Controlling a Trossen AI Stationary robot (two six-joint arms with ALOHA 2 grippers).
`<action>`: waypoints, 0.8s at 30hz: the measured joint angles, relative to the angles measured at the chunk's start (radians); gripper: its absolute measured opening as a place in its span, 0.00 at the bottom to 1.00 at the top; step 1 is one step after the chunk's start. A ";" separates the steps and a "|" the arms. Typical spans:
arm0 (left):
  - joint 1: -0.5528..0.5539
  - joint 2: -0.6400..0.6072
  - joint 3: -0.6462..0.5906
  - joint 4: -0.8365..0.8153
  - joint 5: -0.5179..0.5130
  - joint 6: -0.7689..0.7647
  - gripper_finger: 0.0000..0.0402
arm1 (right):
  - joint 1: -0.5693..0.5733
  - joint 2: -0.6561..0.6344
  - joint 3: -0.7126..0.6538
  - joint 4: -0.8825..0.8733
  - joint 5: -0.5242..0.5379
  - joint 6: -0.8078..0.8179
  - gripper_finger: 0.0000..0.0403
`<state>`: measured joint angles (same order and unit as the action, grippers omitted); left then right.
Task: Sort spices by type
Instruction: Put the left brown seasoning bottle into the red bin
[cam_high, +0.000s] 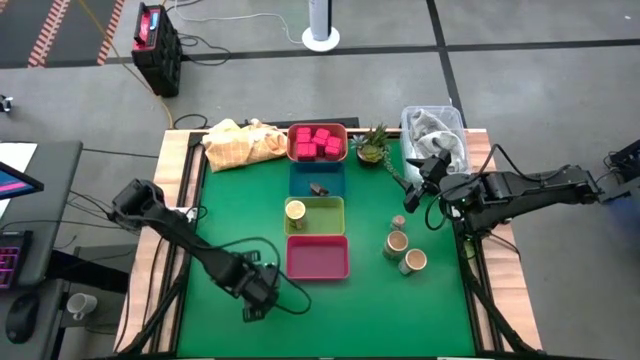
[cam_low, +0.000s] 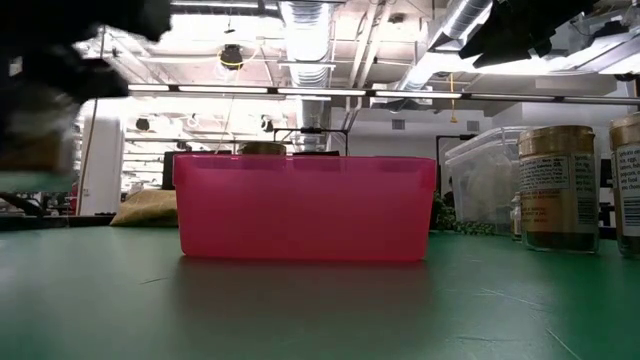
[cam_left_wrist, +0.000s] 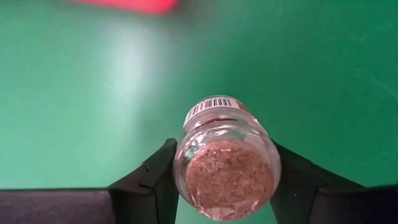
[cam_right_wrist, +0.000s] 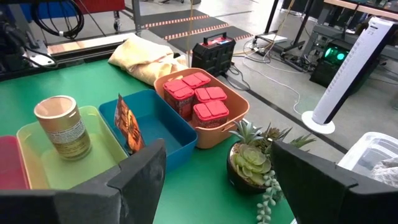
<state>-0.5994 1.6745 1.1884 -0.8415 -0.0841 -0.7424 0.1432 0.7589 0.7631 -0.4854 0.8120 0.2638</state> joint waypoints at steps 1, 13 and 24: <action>0.013 -0.004 0.014 -0.011 0.000 0.019 0.45 | 0.000 0.000 0.000 0.000 0.000 0.000 0.78; 0.183 -0.007 0.190 -0.033 0.036 0.306 0.45 | 0.000 0.000 0.000 0.000 -0.003 0.000 0.78; 0.368 -0.005 0.193 0.103 0.035 0.467 0.46 | 0.000 0.000 0.000 0.000 -0.003 0.000 0.78</action>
<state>-0.2312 1.6695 1.3811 -0.7380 -0.0486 -0.2751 0.1435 0.7589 0.7631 -0.4854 0.8093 0.2642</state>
